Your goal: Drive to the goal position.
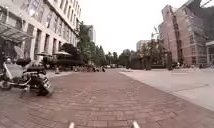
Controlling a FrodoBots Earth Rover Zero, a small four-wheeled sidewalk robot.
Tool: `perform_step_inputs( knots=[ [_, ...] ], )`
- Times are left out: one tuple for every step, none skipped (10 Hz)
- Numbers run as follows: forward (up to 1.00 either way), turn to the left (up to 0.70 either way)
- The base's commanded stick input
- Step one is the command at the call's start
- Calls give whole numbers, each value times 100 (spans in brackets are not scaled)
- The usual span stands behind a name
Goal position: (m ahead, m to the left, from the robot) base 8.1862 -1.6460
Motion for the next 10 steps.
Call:
perform_step_inputs(
  knots=[
    [70, 0],
    [70, 0],
    [70, 0],
    [70, 0],
    [70, 0],
    [70, 0],
    [70, 0],
    [70, 0],
    [70, 0],
    [70, 0]
  ],
)
